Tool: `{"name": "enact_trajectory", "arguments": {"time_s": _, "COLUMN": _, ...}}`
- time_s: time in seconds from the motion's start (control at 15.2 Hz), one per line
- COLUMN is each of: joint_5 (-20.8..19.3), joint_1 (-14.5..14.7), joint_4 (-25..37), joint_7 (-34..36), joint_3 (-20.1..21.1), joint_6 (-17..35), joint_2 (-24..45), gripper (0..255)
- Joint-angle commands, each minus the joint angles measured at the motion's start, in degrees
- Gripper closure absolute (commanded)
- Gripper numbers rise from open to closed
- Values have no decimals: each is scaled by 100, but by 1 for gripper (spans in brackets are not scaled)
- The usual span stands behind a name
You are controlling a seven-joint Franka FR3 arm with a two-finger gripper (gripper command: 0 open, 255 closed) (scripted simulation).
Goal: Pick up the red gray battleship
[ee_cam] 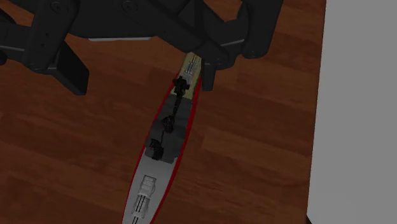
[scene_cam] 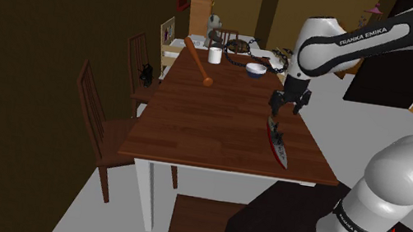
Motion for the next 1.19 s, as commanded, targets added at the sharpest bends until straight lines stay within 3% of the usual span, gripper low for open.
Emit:
{"name": "enact_trajectory", "arguments": {"time_s": 0.0, "joint_5": 22, "joint_1": -82, "joint_4": -237, "joint_7": 182, "joint_3": -46, "joint_6": 501, "joint_2": 313, "gripper": 0}}
{"name": "enact_trajectory", "arguments": {"time_s": 0.13, "joint_5": 51, "joint_1": -146, "joint_4": -354, "joint_7": 313, "joint_3": -94, "joint_6": 878, "joint_2": 623, "gripper": 0}}
{"name": "enact_trajectory", "arguments": {"time_s": 0.73, "joint_5": 37, "joint_1": -143, "joint_4": -579, "joint_7": 321, "joint_3": -127, "joint_6": 1676, "joint_2": 1196, "gripper": 0}}
{"name": "enact_trajectory", "arguments": {"time_s": 0.79, "joint_5": 36, "joint_1": -145, "joint_4": -573, "joint_7": 317, "joint_3": -130, "joint_6": 1676, "joint_2": 1202, "gripper": 255}}
{"name": "enact_trajectory", "arguments": {"time_s": 1.12, "joint_5": 34, "joint_1": -148, "joint_4": -574, "joint_7": 312, "joint_3": -133, "joint_6": 1670, "joint_2": 1194, "gripper": 255}}
